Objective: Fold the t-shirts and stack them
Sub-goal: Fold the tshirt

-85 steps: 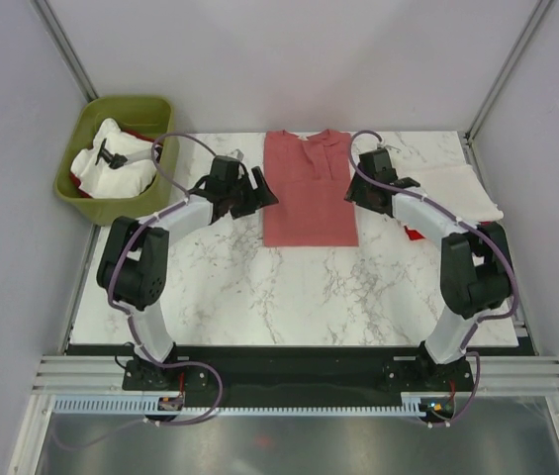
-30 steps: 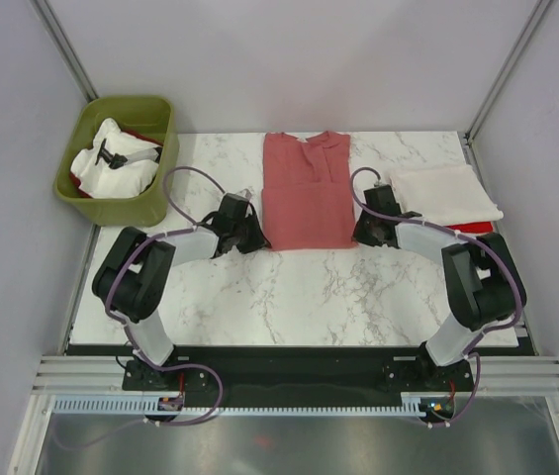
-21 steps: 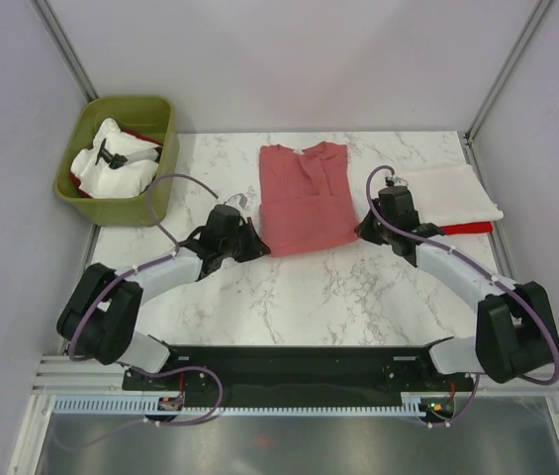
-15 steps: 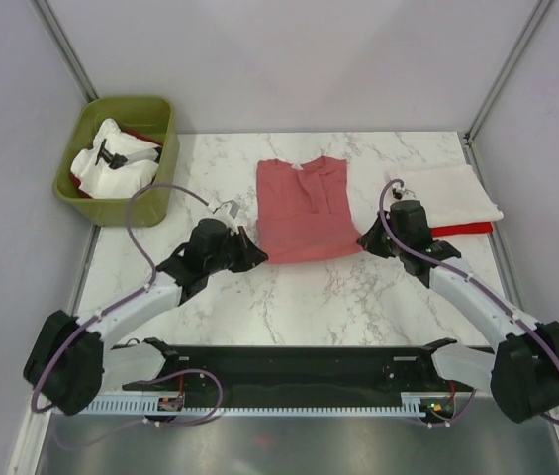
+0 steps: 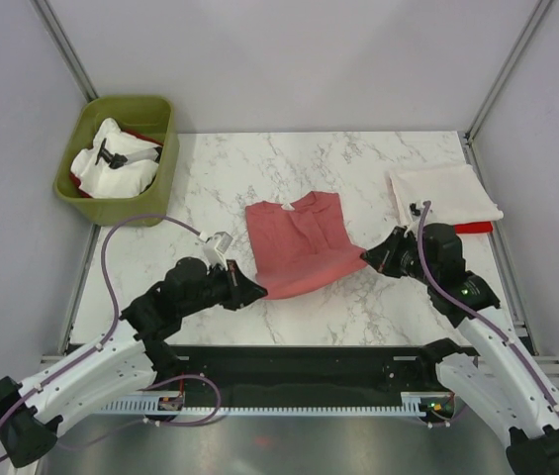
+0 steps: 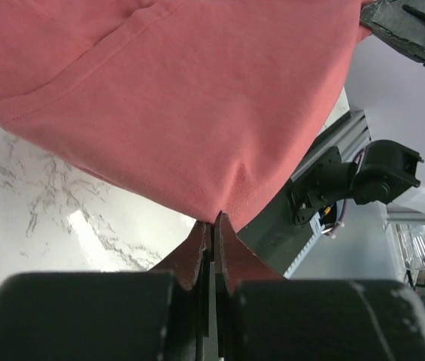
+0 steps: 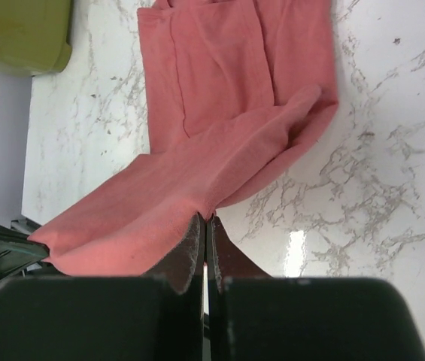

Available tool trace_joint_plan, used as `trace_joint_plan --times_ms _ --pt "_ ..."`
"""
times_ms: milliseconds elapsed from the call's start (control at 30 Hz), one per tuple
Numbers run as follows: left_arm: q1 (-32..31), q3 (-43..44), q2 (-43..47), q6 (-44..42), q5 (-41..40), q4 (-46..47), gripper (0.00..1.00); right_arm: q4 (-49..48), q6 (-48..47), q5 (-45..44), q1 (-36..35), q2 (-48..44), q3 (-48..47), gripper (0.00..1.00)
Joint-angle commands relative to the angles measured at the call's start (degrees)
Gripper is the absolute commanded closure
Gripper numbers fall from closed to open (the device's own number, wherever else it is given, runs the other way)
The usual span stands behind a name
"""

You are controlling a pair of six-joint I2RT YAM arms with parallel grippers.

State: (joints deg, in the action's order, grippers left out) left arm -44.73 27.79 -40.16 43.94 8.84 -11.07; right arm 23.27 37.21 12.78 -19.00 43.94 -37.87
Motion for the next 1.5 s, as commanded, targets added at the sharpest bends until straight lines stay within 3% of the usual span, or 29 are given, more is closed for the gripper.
trace_joint_plan --times_ms 0,133,500,1033,1467 --pt "-0.71 -1.51 4.73 3.69 -0.58 -4.12 0.98 3.97 0.41 2.61 0.02 -3.33 -1.15 1.00" --pt "-0.71 -0.72 6.94 4.22 -2.51 -6.94 0.98 4.95 -0.21 0.33 0.02 -2.73 -2.99 1.00" --pt "0.78 5.16 -1.93 2.73 -3.83 -8.18 0.94 1.52 -1.61 -3.72 0.02 7.82 -8.62 1.00" --pt "12.99 14.92 -15.99 -2.10 1.09 -8.79 0.95 -7.18 -2.23 -10.49 0.02 24.59 -18.20 1.00" --pt "26.27 27.66 -39.27 -5.45 13.38 -3.79 0.98 -22.30 -2.58 -8.73 0.81 47.19 -28.56 1.00"
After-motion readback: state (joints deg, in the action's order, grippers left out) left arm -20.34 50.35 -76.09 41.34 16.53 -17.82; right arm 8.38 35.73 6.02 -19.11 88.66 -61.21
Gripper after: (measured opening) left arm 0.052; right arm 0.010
